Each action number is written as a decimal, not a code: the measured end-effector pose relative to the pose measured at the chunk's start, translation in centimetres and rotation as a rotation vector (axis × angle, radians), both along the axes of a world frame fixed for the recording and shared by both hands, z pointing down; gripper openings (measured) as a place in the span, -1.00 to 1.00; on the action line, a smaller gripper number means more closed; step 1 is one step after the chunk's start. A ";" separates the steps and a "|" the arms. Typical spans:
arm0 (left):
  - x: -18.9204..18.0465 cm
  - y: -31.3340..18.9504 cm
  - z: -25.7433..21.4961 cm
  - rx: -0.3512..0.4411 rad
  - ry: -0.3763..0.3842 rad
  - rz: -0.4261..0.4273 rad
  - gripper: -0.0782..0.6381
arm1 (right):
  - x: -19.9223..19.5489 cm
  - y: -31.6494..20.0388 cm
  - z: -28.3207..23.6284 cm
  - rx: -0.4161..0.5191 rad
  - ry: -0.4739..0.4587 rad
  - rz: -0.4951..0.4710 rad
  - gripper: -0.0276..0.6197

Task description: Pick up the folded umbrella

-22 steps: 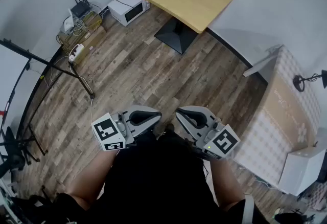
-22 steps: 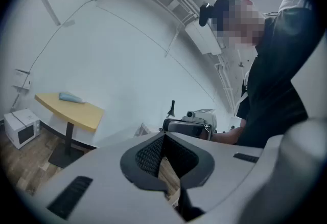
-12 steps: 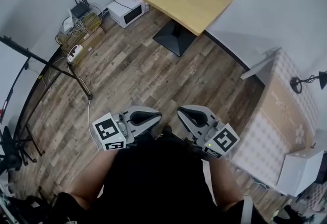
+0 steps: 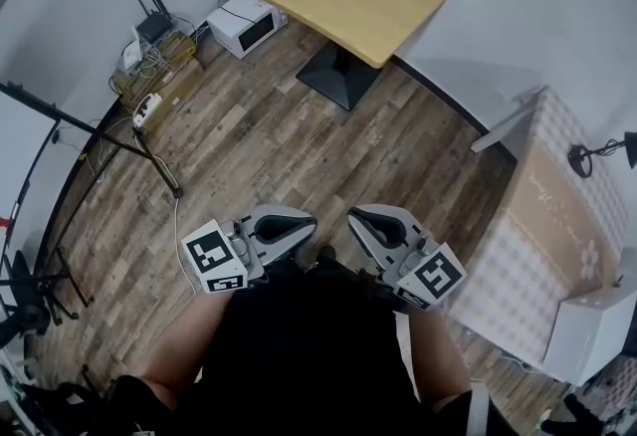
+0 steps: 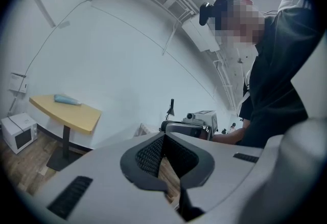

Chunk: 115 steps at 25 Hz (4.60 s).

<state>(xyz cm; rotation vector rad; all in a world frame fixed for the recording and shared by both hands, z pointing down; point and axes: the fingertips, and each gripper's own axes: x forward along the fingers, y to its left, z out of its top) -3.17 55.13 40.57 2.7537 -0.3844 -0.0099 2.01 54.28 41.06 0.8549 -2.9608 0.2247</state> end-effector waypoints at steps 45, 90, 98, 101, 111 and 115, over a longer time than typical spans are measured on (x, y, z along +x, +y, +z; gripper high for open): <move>1.2 -30.0 -0.2 0.023 0.053 0.046 -0.75 | 2.7 -30.3 0.0 -0.021 0.090 0.117 -0.85; 7.9 -67.0 -1.3 0.007 -0.004 -0.126 -0.75 | 9.2 -67.2 0.6 -0.002 0.052 -0.026 -0.85; 5.7 -70.5 -0.4 -0.006 -0.032 -0.154 -0.75 | 8.2 -68.7 3.0 -0.084 0.002 -0.001 -0.85; 4.3 -72.4 0.5 -0.017 -0.038 -0.153 -0.75 | 7.1 -70.1 3.3 -0.098 0.006 0.009 -0.85; 0.7 -82.6 2.4 -0.040 -0.079 -0.048 -0.75 | 4.2 -78.9 3.4 -0.135 0.082 0.141 -0.85; -0.8 -86.2 4.2 -0.035 -0.139 0.019 -0.75 | 2.3 -81.9 3.5 -0.154 0.103 0.195 -0.85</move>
